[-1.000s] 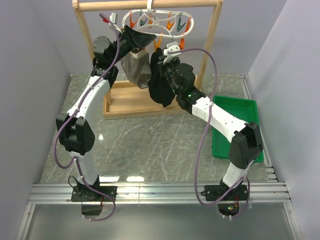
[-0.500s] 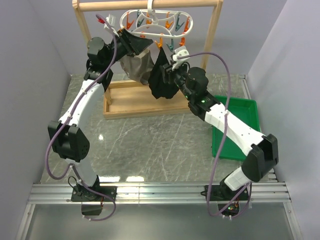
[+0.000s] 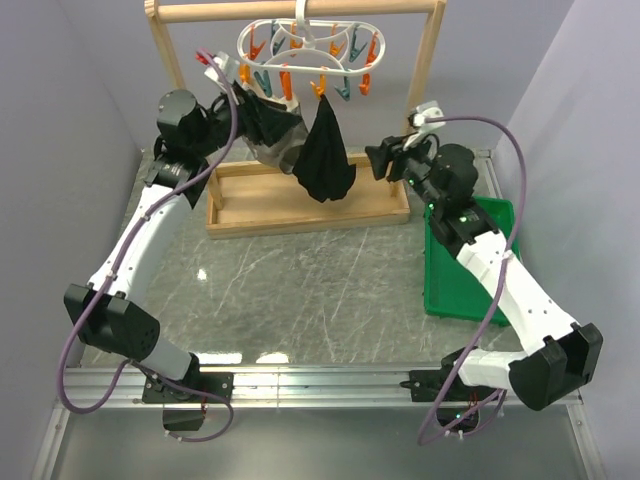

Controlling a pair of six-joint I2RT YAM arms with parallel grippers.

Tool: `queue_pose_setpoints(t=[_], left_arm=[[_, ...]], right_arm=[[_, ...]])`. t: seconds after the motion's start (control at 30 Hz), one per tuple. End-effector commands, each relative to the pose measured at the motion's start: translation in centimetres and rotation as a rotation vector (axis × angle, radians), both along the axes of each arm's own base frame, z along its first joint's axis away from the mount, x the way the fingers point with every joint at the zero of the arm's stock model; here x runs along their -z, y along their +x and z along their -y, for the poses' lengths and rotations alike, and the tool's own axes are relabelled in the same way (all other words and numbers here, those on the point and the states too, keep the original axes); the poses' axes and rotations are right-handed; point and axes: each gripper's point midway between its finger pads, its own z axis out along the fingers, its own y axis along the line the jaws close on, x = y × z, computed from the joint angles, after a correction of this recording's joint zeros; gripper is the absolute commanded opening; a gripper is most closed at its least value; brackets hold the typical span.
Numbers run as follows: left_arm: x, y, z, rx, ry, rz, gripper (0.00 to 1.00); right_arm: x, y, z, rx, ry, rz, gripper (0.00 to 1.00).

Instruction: Clip the underwear to the hanger

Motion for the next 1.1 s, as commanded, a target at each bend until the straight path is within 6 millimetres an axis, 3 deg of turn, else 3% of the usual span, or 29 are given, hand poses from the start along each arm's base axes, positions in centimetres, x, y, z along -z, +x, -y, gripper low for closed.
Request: queue_pose_setpoints(t=[0.0,0.1,0.27,0.43,0.8,0.93,1.03,1.07], left_arm=[[-0.2,-2.6,1.7,0.063,0.133,0.136,0.65],[-0.7,-4.2,2.8,0.153,0.146,0.217,0.66],[-1.0,-4.1,3.9,0.193,0.124,0.234,0.63],[-1.7,-4.6,4.7,0.237,0.117,0.286,0.63],[-2.9,-5.4,5.0,0.269,0.063,0.303,0.63],[-3.0,-5.2,4.9,0.258,0.048,0.284,0.63],[-3.8,-4.9,4.7,0.234,0.027,0.275,0.62],[-4.3,-4.7,4.8,0.231,0.009,0.259,0.61]], right_arm=[[-2.0,-0.5,0.0,-0.104,0.044,0.020,0.62],[-3.4,0.1,-0.3,-0.156,0.024,0.081,0.61],[-5.8,2.9,-0.1,-0.177,-0.046,0.217,0.63],[-7.5,5.1,-1.1,-0.234,-0.092,0.303,0.65],[-8.3,9.8,-2.7,-0.246,-0.129,0.380,0.65],[-8.7,10.2,-3.0,-0.251,-0.125,0.403,0.53],[-9.0,9.6,-3.0,-0.263,-0.129,0.420,0.37],[-9.0,9.4,-3.1,-0.263,-0.135,0.425,0.27]])
